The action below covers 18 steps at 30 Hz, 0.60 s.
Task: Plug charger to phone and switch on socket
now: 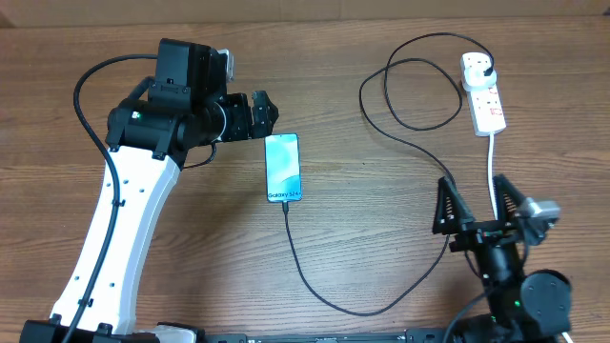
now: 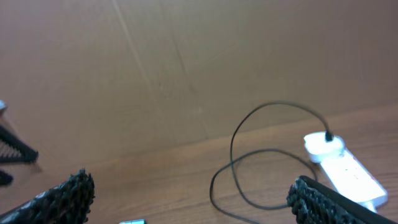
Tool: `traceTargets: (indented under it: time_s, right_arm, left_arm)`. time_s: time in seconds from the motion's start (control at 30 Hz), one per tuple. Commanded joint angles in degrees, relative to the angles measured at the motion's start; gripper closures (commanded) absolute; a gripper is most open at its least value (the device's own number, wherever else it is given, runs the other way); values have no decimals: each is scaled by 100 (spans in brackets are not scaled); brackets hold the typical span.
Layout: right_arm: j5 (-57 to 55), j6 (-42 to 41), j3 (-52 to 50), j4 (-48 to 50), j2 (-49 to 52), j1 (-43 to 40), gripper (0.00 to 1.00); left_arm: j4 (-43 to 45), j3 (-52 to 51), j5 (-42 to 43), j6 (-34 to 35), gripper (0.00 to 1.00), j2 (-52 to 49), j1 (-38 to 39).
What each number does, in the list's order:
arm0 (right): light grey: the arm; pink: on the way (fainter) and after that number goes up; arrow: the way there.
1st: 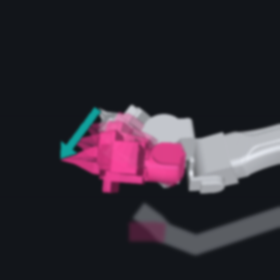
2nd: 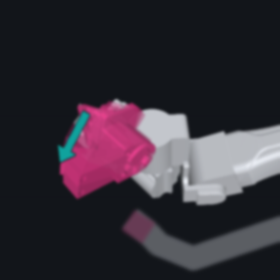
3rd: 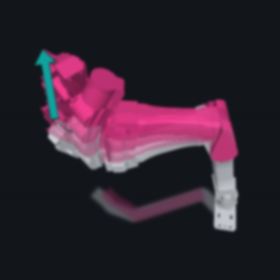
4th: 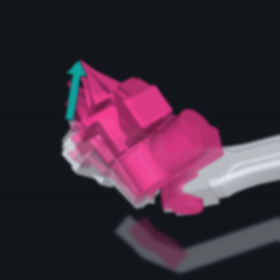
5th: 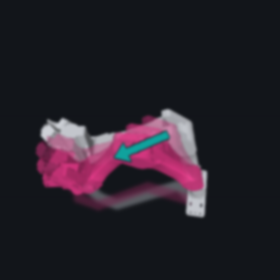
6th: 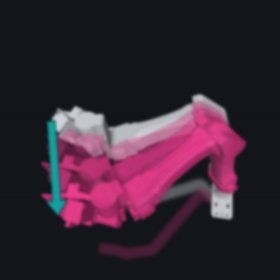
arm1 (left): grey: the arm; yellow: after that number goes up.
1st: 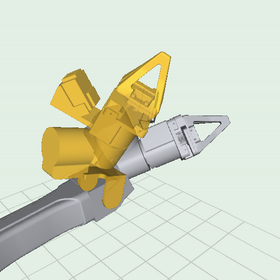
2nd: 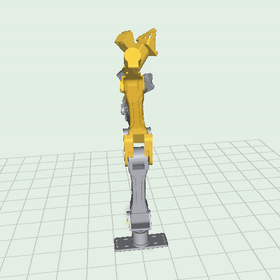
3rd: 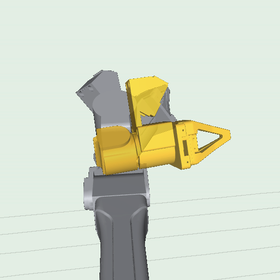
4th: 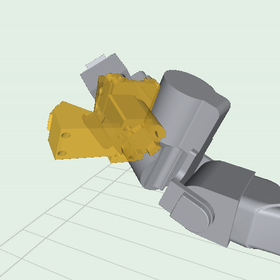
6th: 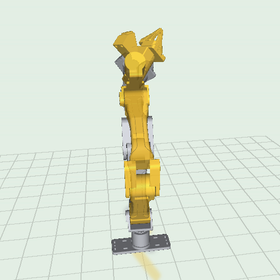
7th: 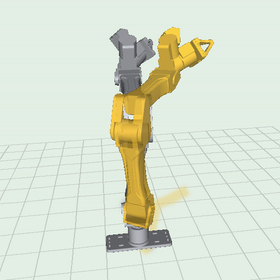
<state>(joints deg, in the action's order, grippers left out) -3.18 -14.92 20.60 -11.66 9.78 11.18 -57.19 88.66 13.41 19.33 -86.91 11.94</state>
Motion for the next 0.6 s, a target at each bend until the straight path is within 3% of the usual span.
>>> traceTargets:
  time_s: [0.0,0.2,0.33,0.57]
  right_arm:
    - [186,44,-643,483,-227,-37,0]
    - [179,44,-1541,1158,-551,-37,0]
    - [173,46,-2026,1121,-966,-33,0]
    - [350,424,-2015,684,-962,17,0]
  left_arm:
    - [24,33,-33,39,0,-24,-28]
    - [24,33,-33,37,1,-24,-28]
    - [22,33,-33,39,0,-24,-28]
    - [22,33,-33,39,0,-24,-28]
